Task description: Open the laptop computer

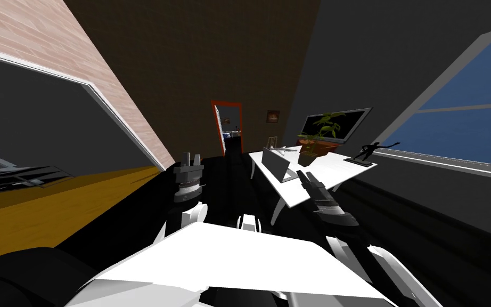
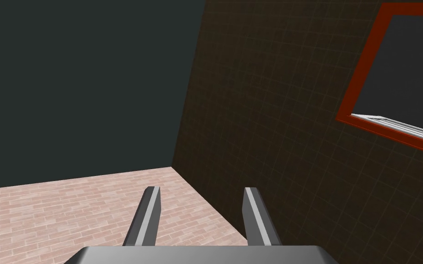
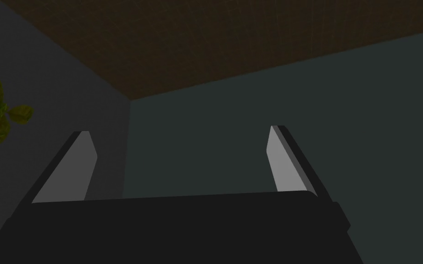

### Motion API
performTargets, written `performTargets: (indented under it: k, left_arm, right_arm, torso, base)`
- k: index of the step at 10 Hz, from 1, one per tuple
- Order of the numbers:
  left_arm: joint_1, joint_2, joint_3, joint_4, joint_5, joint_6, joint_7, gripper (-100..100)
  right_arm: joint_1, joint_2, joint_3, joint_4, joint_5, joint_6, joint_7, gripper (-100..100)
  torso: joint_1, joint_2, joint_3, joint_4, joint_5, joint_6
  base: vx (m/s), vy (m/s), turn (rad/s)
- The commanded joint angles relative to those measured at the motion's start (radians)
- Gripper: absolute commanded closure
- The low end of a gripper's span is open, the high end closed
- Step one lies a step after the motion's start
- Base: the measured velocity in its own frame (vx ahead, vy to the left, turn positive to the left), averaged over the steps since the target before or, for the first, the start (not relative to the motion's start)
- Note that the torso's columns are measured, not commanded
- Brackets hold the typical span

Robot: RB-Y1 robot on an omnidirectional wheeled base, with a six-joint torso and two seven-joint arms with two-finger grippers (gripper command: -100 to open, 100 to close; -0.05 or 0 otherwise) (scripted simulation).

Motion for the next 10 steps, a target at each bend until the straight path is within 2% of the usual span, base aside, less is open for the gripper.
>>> performTargets:
  k: [1,10]
  left_arm:
    - [0.0,0.0,0.0,0.0,0.0,0.0,0.0,0]
    - [0.0,0.0,0.0,0.0,0.0,0.0,0.0,0]
  right_arm:
    - [0.002,-0.042,-0.042,0.041,0.055,0.03,0.05,-100]
    - [0.029,-0.24,-0.186,0.181,0.251,0.14,0.221,-100]
  torso:
    - [0.0,-0.002,-0.001,-0.001,0.0,0.0]
    - [0.0,-0.001,0.0,0.0,0.0,0.0]
  base:
    - [0.093,0.138,-0.035]
    - [0.085,0.131,-0.036]
